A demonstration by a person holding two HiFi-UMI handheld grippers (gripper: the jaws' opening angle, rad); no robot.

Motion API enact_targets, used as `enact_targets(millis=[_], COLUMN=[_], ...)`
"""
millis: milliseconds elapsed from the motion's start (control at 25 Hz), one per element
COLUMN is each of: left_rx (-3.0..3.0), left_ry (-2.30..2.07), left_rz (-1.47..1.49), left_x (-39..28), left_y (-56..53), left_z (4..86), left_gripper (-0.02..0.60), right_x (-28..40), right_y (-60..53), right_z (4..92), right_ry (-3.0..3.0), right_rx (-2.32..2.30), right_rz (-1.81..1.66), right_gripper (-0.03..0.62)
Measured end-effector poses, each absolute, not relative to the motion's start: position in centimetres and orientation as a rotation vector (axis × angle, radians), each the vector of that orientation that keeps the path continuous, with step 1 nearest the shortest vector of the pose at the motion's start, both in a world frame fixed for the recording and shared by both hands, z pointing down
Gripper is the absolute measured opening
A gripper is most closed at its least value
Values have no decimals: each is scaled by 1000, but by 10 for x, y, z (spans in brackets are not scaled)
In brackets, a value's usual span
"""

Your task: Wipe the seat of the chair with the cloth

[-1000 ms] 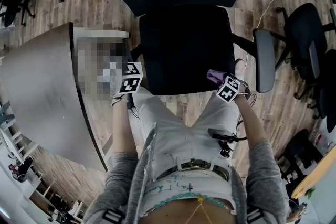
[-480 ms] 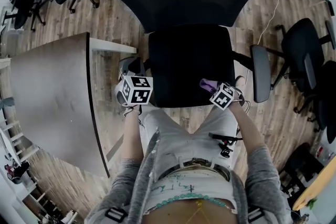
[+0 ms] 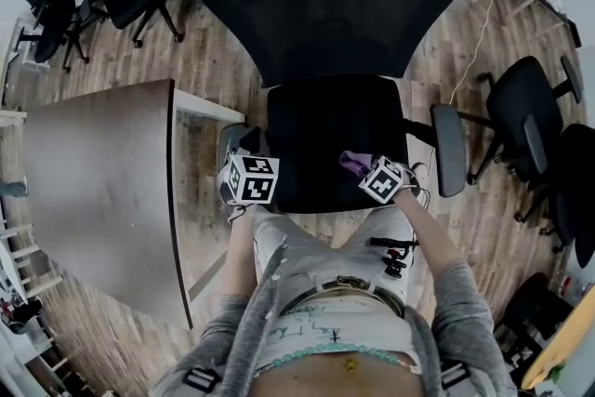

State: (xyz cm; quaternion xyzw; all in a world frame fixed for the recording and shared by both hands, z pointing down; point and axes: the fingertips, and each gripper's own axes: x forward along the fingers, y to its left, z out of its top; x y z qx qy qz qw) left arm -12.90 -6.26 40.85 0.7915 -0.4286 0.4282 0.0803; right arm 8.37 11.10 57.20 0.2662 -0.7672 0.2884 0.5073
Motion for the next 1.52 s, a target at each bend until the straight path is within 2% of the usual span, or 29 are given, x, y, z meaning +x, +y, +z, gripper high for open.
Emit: enact_targets(millis=[520,1520], left_rx=[2337,2408], left_ry=[-1269,-1220], left_rz=[1095,823], left_x=[-110,-60], left_y=[-40,-23], left_z=[392,336], left_gripper=[3,2], right_x=[48,54], right_y=[77,20], right_z=[508,381], right_ry=[-1980,-2229], right_rx=[670,1014], right_rz=[677,620], right_gripper=[48,48])
